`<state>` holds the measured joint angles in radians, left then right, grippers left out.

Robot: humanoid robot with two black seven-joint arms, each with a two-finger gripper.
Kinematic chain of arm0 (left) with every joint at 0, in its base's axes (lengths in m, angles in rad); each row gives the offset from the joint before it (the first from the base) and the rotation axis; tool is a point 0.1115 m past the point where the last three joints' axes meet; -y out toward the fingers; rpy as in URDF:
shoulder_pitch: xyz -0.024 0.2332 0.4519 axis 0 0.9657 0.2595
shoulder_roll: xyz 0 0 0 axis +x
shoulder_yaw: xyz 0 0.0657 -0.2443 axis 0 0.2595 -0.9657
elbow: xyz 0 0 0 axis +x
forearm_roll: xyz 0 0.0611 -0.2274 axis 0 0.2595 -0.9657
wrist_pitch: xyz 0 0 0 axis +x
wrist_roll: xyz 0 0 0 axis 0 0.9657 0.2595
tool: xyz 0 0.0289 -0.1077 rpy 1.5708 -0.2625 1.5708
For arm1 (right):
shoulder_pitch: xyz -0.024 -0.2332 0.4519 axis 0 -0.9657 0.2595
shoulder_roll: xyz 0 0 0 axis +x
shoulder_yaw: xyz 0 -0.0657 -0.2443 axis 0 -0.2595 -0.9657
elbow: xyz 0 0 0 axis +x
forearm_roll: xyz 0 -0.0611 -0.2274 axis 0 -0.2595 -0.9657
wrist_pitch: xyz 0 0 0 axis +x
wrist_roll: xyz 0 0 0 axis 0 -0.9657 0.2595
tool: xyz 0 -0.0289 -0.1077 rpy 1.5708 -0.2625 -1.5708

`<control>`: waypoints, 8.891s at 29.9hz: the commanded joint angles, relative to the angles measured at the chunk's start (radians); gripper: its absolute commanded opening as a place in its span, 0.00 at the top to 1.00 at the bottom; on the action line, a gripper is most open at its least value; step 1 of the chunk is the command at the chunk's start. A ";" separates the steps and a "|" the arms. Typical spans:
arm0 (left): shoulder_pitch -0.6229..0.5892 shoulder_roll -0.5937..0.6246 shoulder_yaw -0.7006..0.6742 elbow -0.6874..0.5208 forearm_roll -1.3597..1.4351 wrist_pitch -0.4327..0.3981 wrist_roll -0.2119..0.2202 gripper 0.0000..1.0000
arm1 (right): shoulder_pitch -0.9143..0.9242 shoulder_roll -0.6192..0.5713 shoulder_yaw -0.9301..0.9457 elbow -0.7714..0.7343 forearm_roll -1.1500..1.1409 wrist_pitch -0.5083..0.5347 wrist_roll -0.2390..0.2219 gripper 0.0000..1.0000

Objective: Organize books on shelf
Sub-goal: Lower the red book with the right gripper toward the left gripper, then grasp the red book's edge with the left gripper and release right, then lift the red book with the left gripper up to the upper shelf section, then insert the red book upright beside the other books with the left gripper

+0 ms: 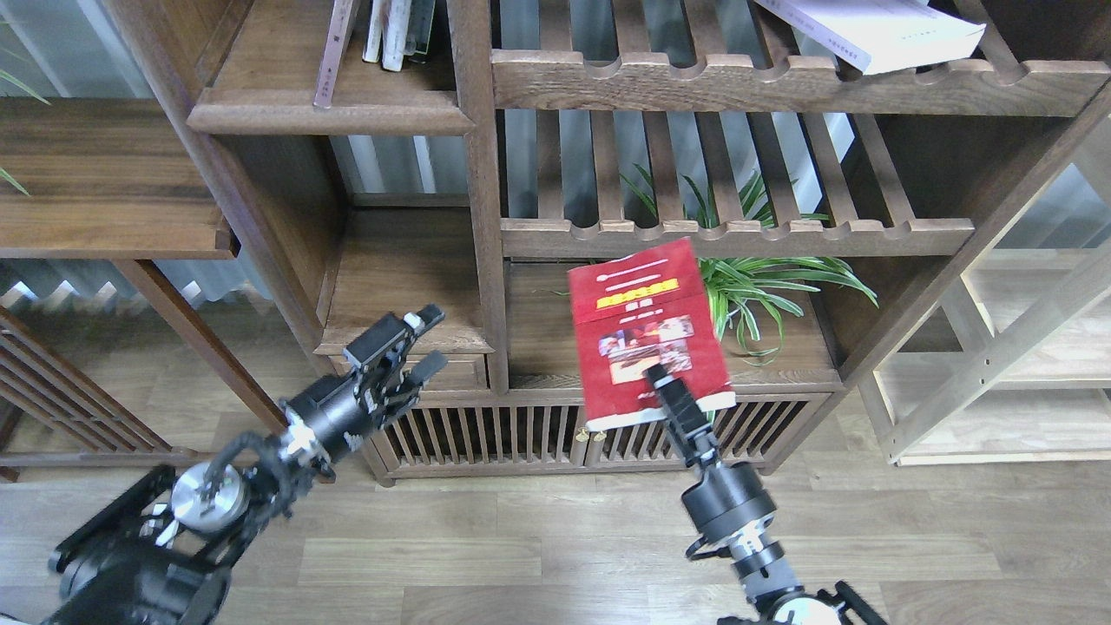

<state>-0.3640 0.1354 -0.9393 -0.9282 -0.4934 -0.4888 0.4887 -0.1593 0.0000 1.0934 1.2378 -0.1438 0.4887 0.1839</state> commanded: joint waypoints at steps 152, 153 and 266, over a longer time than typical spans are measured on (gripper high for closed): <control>0.307 0.107 -0.648 -0.693 0.937 0.000 -0.065 0.99 | 0.239 0.000 0.083 -0.465 0.273 0.000 0.006 0.00; 0.306 0.104 -0.653 -0.702 0.938 0.000 -0.064 0.99 | 0.241 0.000 0.085 -0.469 0.274 0.000 0.006 0.00; -0.814 0.279 -0.228 -0.028 0.937 0.234 0.000 0.96 | 0.152 -0.064 0.083 -0.480 0.280 0.000 0.014 0.00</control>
<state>-1.1443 0.4444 -1.1932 -1.0131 0.4403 -0.2584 0.4887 -0.0018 -0.0627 1.1765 0.7579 0.1364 0.4887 0.1980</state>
